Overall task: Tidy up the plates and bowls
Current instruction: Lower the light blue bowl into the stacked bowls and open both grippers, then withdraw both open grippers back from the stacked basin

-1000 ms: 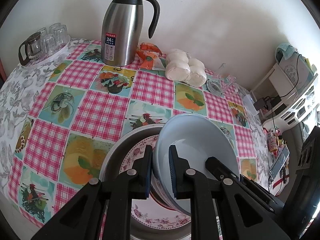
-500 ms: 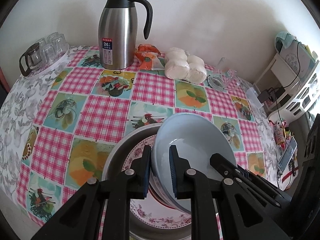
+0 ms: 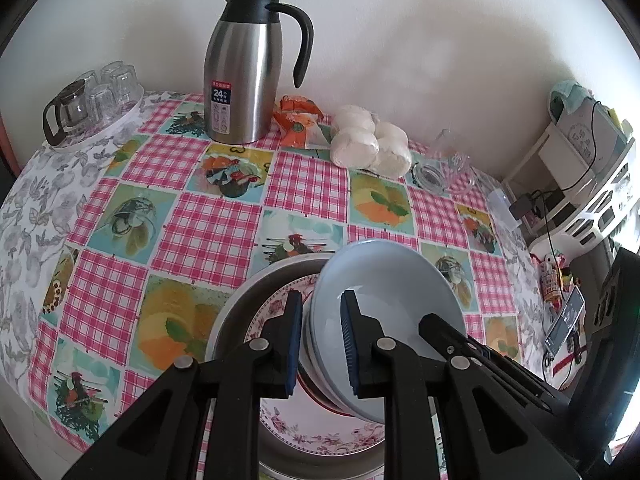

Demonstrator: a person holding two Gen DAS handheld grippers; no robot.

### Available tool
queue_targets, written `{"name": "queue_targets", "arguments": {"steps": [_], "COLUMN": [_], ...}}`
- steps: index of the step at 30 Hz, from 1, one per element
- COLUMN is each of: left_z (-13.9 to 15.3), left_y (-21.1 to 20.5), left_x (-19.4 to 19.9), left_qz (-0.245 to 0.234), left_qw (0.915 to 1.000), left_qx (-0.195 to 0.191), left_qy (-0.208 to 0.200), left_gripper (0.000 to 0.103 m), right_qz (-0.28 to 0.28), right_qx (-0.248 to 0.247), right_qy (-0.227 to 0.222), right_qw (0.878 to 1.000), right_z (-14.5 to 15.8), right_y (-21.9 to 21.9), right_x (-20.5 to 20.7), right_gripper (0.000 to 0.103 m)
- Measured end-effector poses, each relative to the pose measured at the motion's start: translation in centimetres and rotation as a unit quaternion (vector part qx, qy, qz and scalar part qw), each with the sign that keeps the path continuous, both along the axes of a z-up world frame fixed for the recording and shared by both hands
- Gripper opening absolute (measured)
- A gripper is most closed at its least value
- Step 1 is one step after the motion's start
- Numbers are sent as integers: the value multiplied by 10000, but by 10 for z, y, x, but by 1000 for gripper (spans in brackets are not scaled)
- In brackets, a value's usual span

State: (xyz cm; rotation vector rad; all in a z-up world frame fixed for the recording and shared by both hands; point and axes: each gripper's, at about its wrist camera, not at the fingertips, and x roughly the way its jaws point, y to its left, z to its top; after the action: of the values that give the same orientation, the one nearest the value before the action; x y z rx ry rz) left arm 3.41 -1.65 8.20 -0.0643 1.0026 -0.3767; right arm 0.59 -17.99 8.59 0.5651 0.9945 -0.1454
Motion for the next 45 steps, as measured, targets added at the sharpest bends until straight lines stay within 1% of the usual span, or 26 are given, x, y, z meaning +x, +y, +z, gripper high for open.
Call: {"name": "queue_targets", "arguments": {"steps": [5,9,11,18,27,28,29,30,31,33,34,35,37,39,43,44,45], "left_z": [0,0,0,-2,-1,-1,0,0,1,3,4,5,4,3,1,1,1], "left_y": [-1,-6,-6,-2,-4,-3,-3,-2,-1,2,3,4,7,8,14,16,18], "left_x": [0,-2,-2,1,-1,-1,-1,-1,-1,-1,-1,-1,0,1,3,4,4], "left_qz": [-76,-110,-99,20,39,54,71,98,138,194,218,256,365,427,642,683,724], "left_qw": [9999,9999,9999,10000,10000,10000,10000,9999,9999,9998,9997,9997,9993,9989,9975,9972,9968], "left_qx": [-86,-32,-33,-11,50,49,49,50,53,46,39,42,109,179,272,292,310], "left_qy": [42,18,17,72,32,25,19,5,-16,-45,-51,-49,-50,-59,-105,-121,-137], "left_gripper": [20,20,20,20,20,23,32,37,43,44,47,55,66,67,80,82,83], "right_qz": [-102,-121,-104,66,42,40,36,31,27,4,-6,-14,-47,-78,-109,-109,-114], "right_qx": [-188,-131,-131,-356,-283,-316,-326,-341,-347,-385,-407,-422,-485,-542,-597,-606,-615], "right_qy": [-67,-47,-56,-111,-100,-84,-73,-65,-72,-111,-141,-156,-185,-194,-160,-155,-142], "right_qw": [9997,9998,9998,9993,9995,9995,9994,9994,9994,9992,9991,9990,9986,9983,9980,9980,9979], "right_z": [8,6,6,6,6,6,6,7,8,11,14,15,17,18,17,16,16], "right_y": [-3,-7,-8,-3,-7,-6,-7,-7,-7,-7,-7,-7,-8,-9,-11,-12,-12], "right_x": [-3,-3,-3,-1,-3,-3,-3,-3,-4,-5,-6,-6,-7,-7,-7,-7,-7], "right_gripper": [14,14,14,14,14,14,14,15,19,24,28,33,60,66,77,78,81]}}
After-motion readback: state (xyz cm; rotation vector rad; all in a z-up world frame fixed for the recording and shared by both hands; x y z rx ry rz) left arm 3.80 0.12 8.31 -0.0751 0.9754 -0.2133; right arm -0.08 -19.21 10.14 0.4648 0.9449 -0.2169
